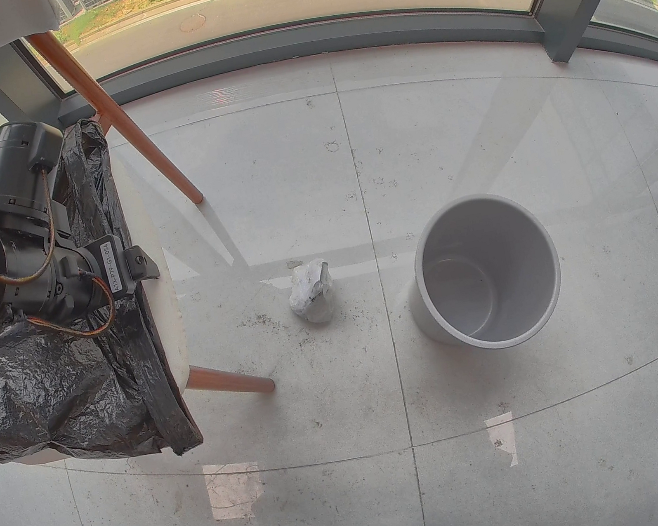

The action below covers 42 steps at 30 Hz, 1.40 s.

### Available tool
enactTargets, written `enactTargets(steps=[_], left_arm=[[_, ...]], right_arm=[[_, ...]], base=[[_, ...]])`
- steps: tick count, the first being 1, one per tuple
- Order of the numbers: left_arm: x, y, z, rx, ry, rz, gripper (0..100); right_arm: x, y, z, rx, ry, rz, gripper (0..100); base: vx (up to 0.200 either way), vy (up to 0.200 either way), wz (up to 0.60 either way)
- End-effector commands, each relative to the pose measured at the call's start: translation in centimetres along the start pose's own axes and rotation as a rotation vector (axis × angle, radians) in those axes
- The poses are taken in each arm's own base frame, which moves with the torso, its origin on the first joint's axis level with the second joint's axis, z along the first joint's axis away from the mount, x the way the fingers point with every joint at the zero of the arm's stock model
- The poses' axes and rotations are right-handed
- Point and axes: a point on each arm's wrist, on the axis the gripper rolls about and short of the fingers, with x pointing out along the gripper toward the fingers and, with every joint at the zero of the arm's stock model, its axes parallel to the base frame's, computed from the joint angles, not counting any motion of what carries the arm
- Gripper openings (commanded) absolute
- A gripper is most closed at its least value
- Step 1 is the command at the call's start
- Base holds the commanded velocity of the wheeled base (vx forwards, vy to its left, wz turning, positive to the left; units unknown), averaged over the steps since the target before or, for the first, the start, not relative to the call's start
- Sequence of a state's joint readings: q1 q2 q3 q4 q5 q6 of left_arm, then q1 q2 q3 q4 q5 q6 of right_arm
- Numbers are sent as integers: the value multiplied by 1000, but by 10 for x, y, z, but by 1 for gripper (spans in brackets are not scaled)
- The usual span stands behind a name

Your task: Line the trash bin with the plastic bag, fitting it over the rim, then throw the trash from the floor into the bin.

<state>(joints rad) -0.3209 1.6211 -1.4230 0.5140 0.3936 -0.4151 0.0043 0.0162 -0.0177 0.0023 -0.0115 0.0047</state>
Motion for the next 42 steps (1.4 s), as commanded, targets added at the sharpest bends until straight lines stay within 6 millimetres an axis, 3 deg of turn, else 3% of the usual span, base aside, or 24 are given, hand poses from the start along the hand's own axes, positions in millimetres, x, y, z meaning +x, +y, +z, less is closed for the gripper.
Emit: enactTargets(steps=[1,9,17,36,42], left_arm=[[4,3,0,-5,-5,37,100],[-1,9,9,-35,-44,51,100],[-2,10,4,-31,-28,46,100],[-35,20,2,-59,-77,-1,100],[-33,23,-2,-50,-63,19,100]], right_arm=[[1,0,-5,0,10,1,100],[1,0,-5,0,10,1,100],[1,0,-5,0,11,0,100],[1,0,-5,0,11,0,100],[1,0,-5,0,11,0,100]], base=[[0,0,0],[0,0,0],[0,0,0],[0,0,0],[0,0,0]])
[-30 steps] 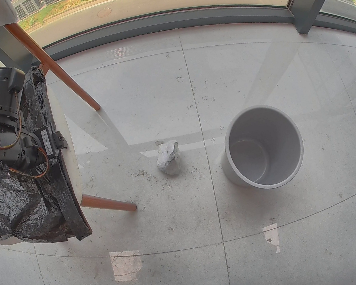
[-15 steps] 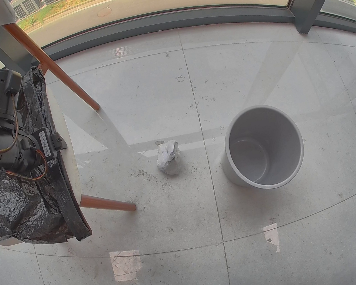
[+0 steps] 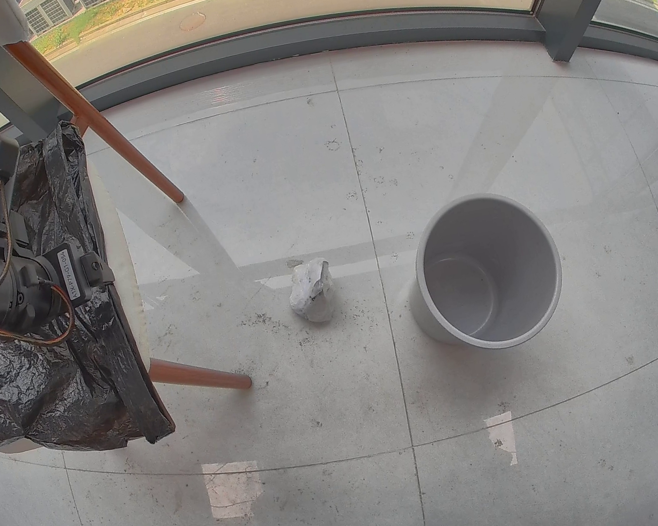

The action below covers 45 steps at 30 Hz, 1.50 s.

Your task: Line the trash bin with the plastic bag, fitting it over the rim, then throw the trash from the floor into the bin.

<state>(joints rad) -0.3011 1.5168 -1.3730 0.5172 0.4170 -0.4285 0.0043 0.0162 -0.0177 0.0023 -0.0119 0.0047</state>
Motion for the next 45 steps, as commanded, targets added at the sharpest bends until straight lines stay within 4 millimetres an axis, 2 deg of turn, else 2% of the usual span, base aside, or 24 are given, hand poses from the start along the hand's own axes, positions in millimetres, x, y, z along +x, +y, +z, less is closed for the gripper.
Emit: enactTargets(steps=[1,9,10,28,34,37,38,45], left_arm=[[-4,4,0,-5,-8,3,100],[-1,7,-2,-9,-1,18,100],[0,7,-2,-8,1,19,0],[0,10,2,-36,-10,9,0],[-25,17,6,-164,9,-188,0],[-34,19,5,-169,19,-252,0],[-44,25,6,-181,17,-312,0],[-34,53,11,-265,87,-439,0]], right_arm=[[1,0,-5,0,11,0,100],[1,0,-5,0,10,0,100],[1,0,-5,0,10,0,100],[1,0,-5,0,10,0,100],[1,0,-5,0,10,0,100],[1,0,-5,0,10,0,100],[1,0,-5,-2,10,0,100],[1,0,-5,0,10,0,100]], base=[[0,0,0],[0,0,0],[0,0,0],[0,0,0],[0,0,0],[0,0,0],[0,0,0],[0,0,0]])
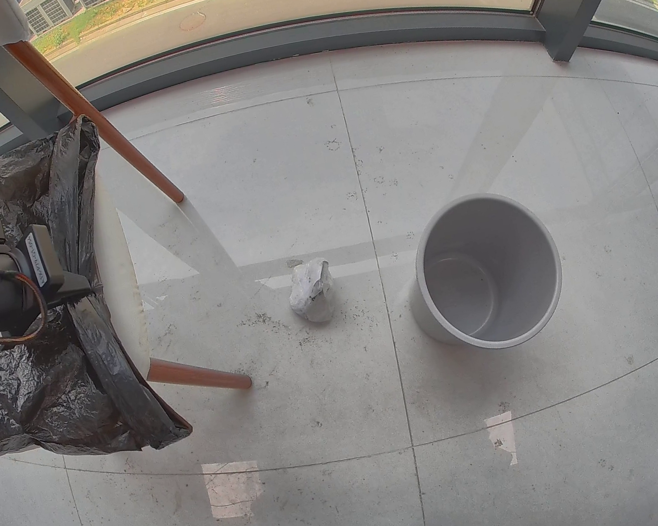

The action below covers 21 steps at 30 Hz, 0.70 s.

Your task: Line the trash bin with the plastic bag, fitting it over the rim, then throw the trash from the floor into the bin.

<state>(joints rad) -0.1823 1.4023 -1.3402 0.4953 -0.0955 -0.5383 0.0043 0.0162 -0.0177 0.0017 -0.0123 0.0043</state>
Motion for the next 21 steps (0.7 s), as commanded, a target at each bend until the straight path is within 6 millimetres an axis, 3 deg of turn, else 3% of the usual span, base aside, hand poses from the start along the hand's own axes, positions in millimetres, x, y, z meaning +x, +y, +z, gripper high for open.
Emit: enactTargets(steps=[1,9,16,21], left_arm=[[-15,24,8,-73,-35,-48,0],[-20,44,-5,-133,-76,-229,0],[-36,40,-18,-279,-55,-525,0],[-31,45,-32,-253,-40,-718,0]], right_arm=[[1,0,-5,0,11,0,100],[1,0,-5,0,11,0,100],[1,0,-5,0,11,2,100],[1,0,-5,0,11,0,100]], base=[[0,0,0],[0,0,0],[0,0,0],[0,0,0]])
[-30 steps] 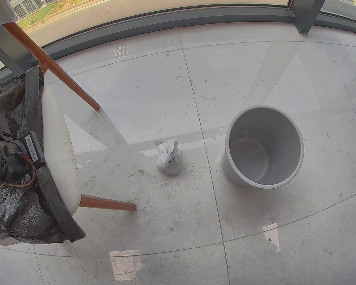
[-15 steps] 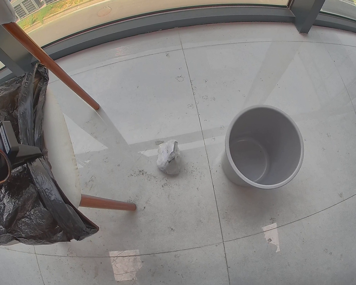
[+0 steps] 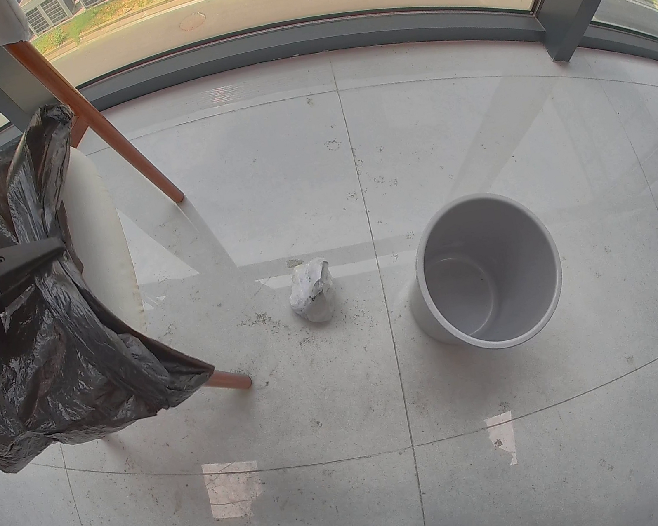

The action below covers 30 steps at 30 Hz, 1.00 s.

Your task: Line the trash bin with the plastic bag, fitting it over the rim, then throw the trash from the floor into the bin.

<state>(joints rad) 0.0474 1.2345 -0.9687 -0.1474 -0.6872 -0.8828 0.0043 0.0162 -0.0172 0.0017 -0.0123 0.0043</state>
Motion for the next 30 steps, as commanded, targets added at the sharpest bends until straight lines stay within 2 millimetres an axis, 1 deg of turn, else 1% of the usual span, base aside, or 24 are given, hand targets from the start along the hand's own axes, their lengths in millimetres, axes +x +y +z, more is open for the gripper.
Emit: enactTargets(steps=[1,3,6,11,16,18,19,20,22,24,27,30], left_arm=[[-13,12,-26,-41,73,-167,0],[-14,14,-30,-51,98,-228,0],[-16,10,-31,-95,124,-312,0],[-20,-6,-26,-179,125,-426,0],[-21,-22,-21,-136,127,-541,0],[-10,-27,-17,-141,159,-583,0],[-10,-27,-17,-141,159,-583,0],[0,-31,-14,-153,182,-607,0],[9,-35,-11,-163,204,-627,0],[14,-38,-14,-170,238,-644,0],[24,-48,-23,-179,315,-688,0],[38,-49,-26,-194,356,-700,0]], right_arm=[[1,0,-5,0,10,0,100],[1,0,-5,0,10,0,100],[1,0,-5,0,10,0,100],[1,0,-5,0,10,0,100],[1,0,-5,0,10,0,100],[1,0,-5,0,10,0,100],[1,0,-5,0,10,0,100],[1,0,-5,0,10,0,100],[1,0,-5,0,12,0,100],[1,0,-5,0,10,0,100],[1,0,-5,0,10,0,100],[1,0,-5,0,10,0,100]], base=[[0,0,0],[0,0,0],[0,0,0],[0,0,0],[0,0,0],[0,0,0],[0,0,0],[0,0,0],[0,0,0],[0,0,0],[0,0,0],[0,-200,0]])
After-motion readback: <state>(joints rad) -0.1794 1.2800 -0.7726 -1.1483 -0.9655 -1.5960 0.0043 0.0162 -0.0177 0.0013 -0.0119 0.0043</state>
